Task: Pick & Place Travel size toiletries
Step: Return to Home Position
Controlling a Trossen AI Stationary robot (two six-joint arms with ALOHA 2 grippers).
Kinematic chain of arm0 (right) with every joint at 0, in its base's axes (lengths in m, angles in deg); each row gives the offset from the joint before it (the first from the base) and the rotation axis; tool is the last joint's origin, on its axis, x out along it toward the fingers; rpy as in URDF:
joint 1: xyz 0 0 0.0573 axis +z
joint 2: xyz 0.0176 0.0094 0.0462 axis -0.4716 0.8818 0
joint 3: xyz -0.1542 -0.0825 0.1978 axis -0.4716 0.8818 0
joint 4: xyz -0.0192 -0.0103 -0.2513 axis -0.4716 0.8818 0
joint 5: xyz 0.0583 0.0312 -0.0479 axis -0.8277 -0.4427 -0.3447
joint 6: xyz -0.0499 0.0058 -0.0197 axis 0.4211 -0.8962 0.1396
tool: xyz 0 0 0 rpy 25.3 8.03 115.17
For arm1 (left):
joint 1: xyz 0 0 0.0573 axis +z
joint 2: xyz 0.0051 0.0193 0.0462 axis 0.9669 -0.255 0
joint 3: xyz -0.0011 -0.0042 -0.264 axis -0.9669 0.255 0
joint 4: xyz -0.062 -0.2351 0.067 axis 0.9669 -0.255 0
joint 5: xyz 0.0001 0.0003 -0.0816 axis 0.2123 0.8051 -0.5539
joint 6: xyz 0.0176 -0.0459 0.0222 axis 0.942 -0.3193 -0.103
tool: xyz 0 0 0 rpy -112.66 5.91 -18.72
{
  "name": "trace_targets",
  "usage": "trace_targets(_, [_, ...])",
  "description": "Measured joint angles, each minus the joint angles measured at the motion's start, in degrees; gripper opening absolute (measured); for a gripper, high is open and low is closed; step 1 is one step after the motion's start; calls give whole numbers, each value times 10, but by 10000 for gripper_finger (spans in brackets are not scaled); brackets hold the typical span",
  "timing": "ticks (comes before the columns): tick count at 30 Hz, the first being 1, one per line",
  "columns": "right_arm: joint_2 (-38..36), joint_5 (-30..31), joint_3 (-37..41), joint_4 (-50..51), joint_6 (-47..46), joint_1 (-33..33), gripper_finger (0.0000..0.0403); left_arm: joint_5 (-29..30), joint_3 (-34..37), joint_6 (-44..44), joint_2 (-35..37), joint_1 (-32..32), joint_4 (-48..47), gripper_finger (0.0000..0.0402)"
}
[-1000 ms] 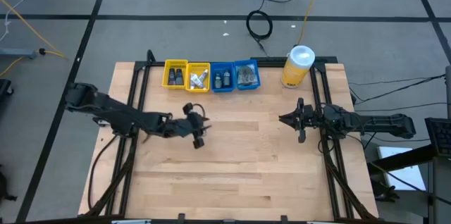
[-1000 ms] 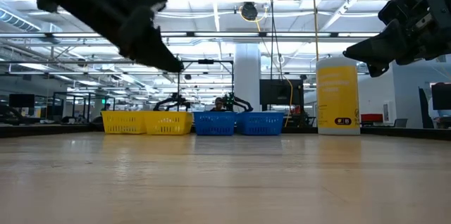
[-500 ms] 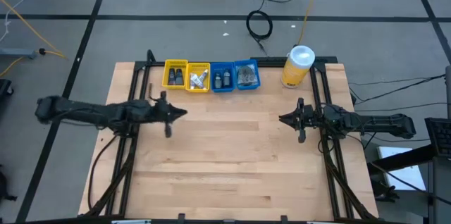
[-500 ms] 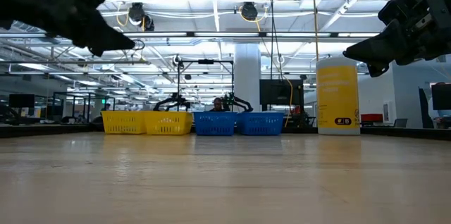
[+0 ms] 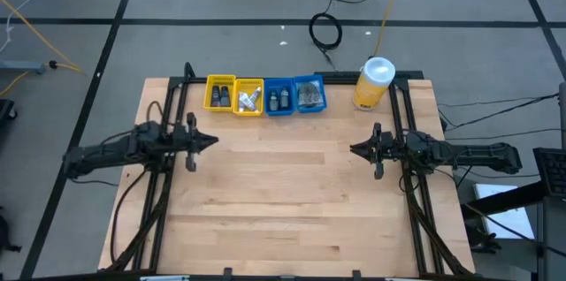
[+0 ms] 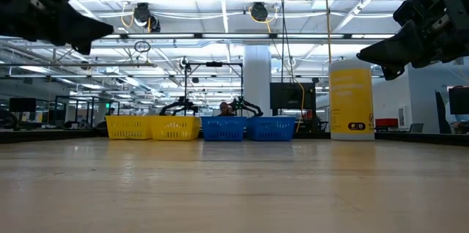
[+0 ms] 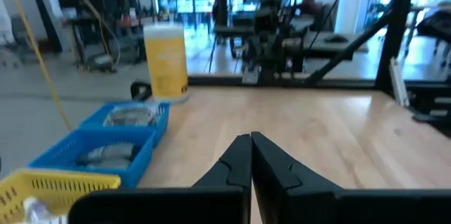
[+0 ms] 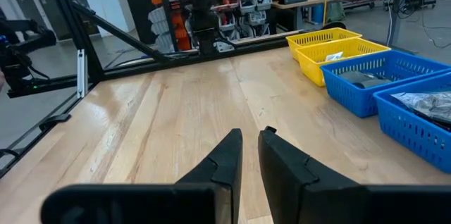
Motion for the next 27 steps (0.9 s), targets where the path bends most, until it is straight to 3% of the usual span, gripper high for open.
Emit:
trace_targets(6, [0, 0, 0, 0, 0, 0, 43, 4, 7, 26, 23, -16, -15, 6])
trace_targets(12, [0, 0, 0, 0, 0, 0, 43, 38, 56, 57, 22, -25, 58, 4])
trace_targets(19, [0, 0, 0, 0, 0, 0, 43, 49, 55, 59, -15, -26, 64, 23])
trace_targets(27, [0, 0, 0, -3, 0, 0, 43, 50, 56, 58, -28, -25, 68, 8])
